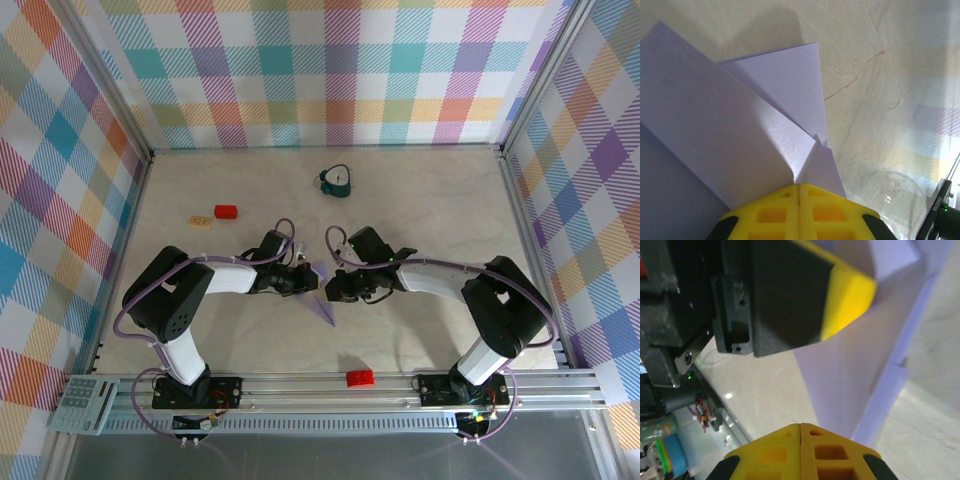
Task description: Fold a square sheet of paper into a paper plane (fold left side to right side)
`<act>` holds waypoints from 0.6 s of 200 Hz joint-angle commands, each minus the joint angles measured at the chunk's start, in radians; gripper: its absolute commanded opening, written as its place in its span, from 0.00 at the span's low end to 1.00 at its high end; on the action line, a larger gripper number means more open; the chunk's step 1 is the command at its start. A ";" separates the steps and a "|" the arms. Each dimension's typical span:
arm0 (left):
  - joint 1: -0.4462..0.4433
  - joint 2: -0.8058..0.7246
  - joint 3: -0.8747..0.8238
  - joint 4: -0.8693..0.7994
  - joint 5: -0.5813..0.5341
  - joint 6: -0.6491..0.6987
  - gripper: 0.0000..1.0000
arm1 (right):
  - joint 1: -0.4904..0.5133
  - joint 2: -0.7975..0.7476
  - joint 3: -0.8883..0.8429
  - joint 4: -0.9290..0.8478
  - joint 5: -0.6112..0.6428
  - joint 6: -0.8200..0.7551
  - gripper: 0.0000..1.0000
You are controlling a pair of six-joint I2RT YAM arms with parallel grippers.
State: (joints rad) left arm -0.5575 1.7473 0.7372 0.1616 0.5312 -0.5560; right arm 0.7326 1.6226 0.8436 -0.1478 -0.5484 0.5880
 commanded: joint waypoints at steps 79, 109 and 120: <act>0.004 0.023 -0.015 -0.080 -0.036 0.024 0.06 | 0.045 0.082 -0.109 0.157 -0.080 0.085 0.05; 0.004 0.021 -0.016 -0.084 -0.039 0.025 0.06 | 0.050 0.084 -0.136 0.167 -0.071 0.089 0.05; 0.004 0.020 -0.017 -0.084 -0.040 0.026 0.06 | 0.050 0.084 -0.146 0.173 -0.068 0.091 0.05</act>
State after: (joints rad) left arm -0.5575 1.7473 0.7372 0.1608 0.5308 -0.5556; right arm 0.7742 1.6939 0.7235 -0.0044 -0.6109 0.6670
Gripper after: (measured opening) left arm 0.065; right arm 0.050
